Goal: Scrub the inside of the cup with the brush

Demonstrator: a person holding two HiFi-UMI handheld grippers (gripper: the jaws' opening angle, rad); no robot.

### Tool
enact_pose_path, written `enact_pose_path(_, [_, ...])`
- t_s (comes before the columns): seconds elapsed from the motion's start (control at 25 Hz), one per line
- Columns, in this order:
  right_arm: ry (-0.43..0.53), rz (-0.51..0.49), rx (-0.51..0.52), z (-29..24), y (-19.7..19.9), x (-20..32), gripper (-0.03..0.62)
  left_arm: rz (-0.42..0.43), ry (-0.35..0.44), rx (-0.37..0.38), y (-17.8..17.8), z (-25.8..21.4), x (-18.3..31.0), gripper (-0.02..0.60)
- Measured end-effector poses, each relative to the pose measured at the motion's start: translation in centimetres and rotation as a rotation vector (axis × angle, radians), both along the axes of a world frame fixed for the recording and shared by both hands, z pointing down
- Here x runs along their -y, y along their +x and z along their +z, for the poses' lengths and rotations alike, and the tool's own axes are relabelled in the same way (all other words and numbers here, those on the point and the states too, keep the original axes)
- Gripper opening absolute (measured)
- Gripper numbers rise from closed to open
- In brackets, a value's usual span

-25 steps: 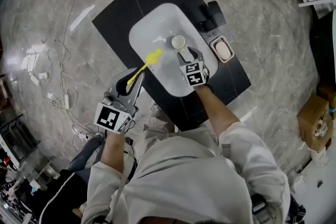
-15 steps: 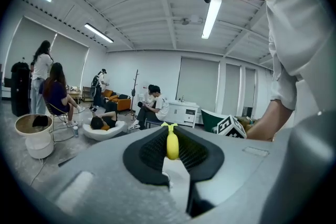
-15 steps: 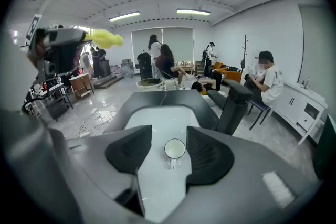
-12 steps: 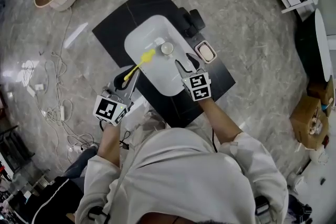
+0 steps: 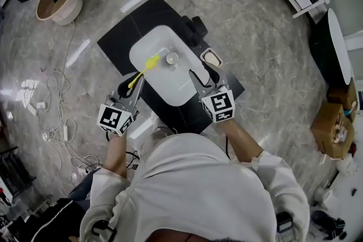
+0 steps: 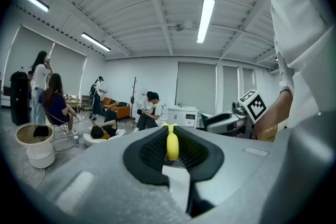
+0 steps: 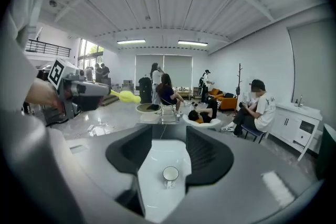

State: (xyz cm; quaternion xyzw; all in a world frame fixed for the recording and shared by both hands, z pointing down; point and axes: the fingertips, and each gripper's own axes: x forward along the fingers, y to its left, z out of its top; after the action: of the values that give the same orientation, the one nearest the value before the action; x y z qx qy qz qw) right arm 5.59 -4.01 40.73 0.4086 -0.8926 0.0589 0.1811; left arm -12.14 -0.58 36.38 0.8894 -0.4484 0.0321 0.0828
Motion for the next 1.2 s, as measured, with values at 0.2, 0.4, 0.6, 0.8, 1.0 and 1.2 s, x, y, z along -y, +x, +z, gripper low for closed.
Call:
enact_pose_path(0.2, [0.125, -0.01, 0.066, -5.5, 0.5, -1.3, 0.169, -0.009, 0.0, 0.0, -0.1, -1.0, -0.5, 0.035])
enact_pose_path(0.4, [0.173, -0.013, 0.099, -7.7, 1.2, -1.8, 0.143, -0.017, 0.014, -0.006, -0.2, -1.1, -0.6, 0.035])
enact_pose_path(0.6, [0.237, 0.002, 0.1, -8.8, 1.9, -1.6, 0.032, -0.016, 0.016, -0.006, 0.2, -1.7, -0.4, 0.035])
enact_pose_path(0.8, [0.233, 0.007, 0.122, -9.1, 2.3, -1.5, 0.0, -0.012, 0.016, -0.003, 0.7, -1.7, -0.3, 0.035])
enact_pose_path(1.0, [0.247, -0.017, 0.119, -9.6, 2.2, -2.2, -0.002, -0.008, 0.021, -0.005, 1.0, -1.9, -0.5, 0.035])
enact_pose_path(1.2, [0.236, -0.021, 0.122, -9.3, 2.2, -2.4, 0.0, -0.006, 0.017, -0.001, 1.0, -1.8, -0.6, 0.035])
